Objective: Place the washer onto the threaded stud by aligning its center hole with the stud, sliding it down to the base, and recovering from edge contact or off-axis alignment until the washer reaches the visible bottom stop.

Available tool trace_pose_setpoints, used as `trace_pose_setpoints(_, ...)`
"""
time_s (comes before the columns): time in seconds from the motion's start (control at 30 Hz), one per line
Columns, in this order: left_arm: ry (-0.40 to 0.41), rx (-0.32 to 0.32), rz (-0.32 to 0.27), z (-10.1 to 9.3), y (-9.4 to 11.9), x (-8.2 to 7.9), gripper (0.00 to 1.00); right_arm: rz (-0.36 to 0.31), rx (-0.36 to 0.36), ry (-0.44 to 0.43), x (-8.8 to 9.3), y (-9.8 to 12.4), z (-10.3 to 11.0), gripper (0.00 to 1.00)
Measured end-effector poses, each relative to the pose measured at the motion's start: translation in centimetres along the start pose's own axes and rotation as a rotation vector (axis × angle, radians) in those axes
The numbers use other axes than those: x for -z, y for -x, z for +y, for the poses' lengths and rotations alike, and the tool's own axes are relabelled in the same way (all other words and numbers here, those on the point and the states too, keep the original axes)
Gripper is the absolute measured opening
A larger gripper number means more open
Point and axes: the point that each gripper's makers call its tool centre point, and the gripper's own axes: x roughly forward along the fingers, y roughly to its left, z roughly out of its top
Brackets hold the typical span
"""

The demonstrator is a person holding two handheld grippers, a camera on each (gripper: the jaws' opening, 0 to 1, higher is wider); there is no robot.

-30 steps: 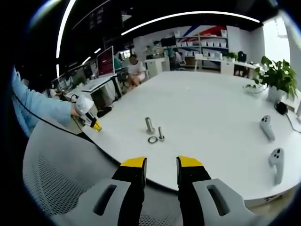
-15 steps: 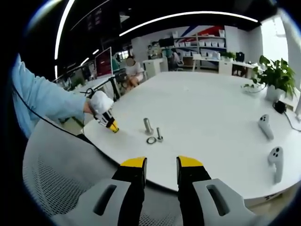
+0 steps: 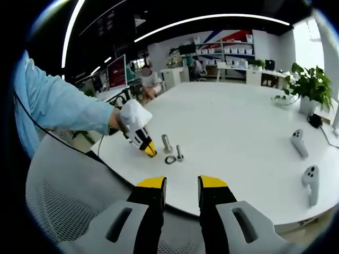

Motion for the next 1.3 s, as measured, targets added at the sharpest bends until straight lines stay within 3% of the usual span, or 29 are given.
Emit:
trace_pose_setpoints(0.07,0.003,0.026,-0.053,-1.1,-0.5,-1.6,0.00,0.015,0.008,0.003,0.2,-0.1,-0.1,0.25)
trace_pose_setpoints(0.17,-0.056,0.022,-0.042,-1.7,-0.6,-2.1,0.00,0.024,0.003,0.004,0.3,-0.1,0.0,0.25)
trace_pose_setpoints(0.27,-0.054,0.029,-0.039,-1.8,-0.6,-2.3,0.00,0.013,-0.001,0.004,0.2,-0.1,0.1,0.25)
trace_pose_setpoints(0.37,-0.035,0.035,-0.049,-2.3,-0.2,-2.4,0.07,0.010,-0.003,0.002,0.1,-0.1,0.1,0.24)
trace_pose_setpoints(0.5,-0.114,-0.007,-0.071,-2.3,0.4,-3.2,0.19,0.007,-0.005,-0.001,0.1,-0.1,0.2,0.24)
trace_pose_setpoints(0.73,-0.061,-0.004,-0.028,-1.7,-0.8,-1.8,0.29,0.007,-0.010,-0.001,0.1,0.0,0.2,0.24)
trace_pose_setpoints(0.77,-0.030,0.008,-0.068,-1.5,-0.4,-2.3,0.28,0.007,-0.009,-0.002,0.1,0.0,0.2,0.24)
trace_pose_setpoints(0.8,0.004,0.012,-0.053,-1.5,-0.3,-2.0,0.29,0.006,-0.009,-0.003,0.1,0.0,0.2,0.24)
trace_pose_setpoints(0.83,-0.011,0.009,-0.055,-1.3,-0.4,-2.0,0.31,0.006,-0.008,-0.003,0.1,0.0,0.2,0.24)
trace_pose_setpoints(1.17,-0.040,0.031,-0.046,-1.9,-0.3,-1.8,0.30,0.003,-0.007,-0.010,0.1,0.0,0.2,0.24)
trace_pose_setpoints(1.3,-0.055,0.032,-0.065,-2.0,-0.5,-2.3,0.22,0.002,-0.006,-0.013,0.1,0.0,0.2,0.24)
